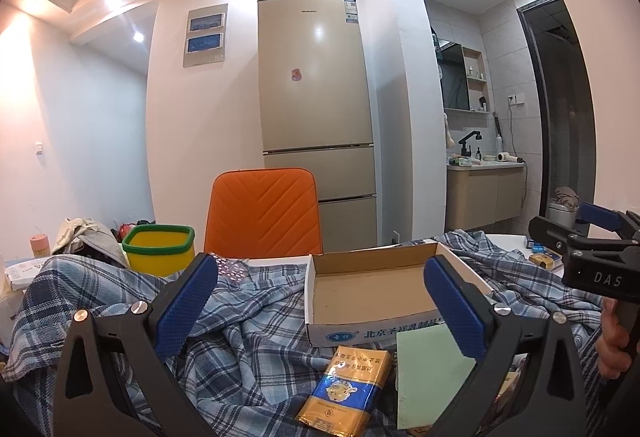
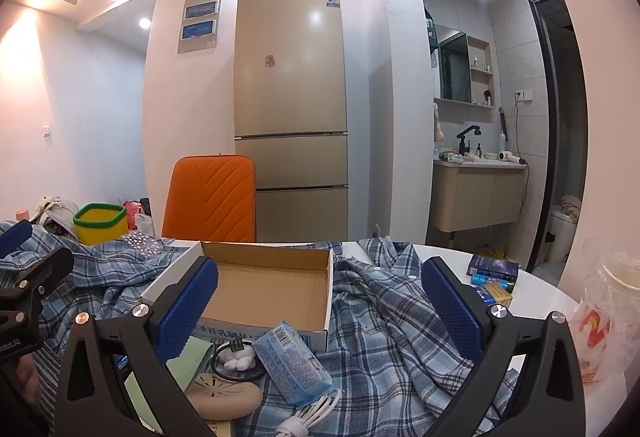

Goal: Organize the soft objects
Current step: 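Grasp the red-and-gold cigarette pack with the right gripper and lift it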

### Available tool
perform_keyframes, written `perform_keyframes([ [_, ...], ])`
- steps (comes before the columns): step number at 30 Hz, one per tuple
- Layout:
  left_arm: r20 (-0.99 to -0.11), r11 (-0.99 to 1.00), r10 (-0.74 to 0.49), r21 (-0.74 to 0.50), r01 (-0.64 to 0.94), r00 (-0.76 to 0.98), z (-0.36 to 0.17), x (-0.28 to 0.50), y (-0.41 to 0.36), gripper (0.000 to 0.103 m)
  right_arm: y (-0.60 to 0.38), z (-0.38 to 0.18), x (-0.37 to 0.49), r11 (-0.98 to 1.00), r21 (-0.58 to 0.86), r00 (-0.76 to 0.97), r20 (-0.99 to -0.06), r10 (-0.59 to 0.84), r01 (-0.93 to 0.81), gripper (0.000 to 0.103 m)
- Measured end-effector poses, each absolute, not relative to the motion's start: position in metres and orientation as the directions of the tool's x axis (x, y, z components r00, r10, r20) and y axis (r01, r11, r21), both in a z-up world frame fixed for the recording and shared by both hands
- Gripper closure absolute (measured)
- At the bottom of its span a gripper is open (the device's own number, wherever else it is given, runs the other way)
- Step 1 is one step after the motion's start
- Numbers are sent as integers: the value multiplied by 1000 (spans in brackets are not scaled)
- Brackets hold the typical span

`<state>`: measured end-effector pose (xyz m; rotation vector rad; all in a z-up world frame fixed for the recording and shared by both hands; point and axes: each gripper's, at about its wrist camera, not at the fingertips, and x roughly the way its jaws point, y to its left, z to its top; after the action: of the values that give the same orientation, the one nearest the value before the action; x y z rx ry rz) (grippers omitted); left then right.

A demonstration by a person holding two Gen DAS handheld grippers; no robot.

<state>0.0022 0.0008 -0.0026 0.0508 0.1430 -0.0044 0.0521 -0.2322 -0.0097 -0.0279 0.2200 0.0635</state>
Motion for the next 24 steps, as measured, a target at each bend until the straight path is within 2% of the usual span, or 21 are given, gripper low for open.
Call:
perform_keyframes([
  [8, -181, 999, 17, 46, -9, 983, 0, 10, 3, 0, -231, -7, 50, 997, -28, 975, -213, 62, -69, 0],
  [13, -270, 1000, 5, 13, -1, 963, 8, 16, 9, 0, -228, 0, 49, 998, -38, 974, -223, 47, -57, 0],
  [19, -367, 1000, 8, 3, -7, 930, 16, 18, 11, 0, -224, 16, 49, 998, -17, 957, -285, 60, -68, 0],
  [24, -480, 1000, -23, -17, 17, 877, 11, 12, 16, 1, -219, 19, 49, 992, 27, 905, -409, 121, -120, 0],
])
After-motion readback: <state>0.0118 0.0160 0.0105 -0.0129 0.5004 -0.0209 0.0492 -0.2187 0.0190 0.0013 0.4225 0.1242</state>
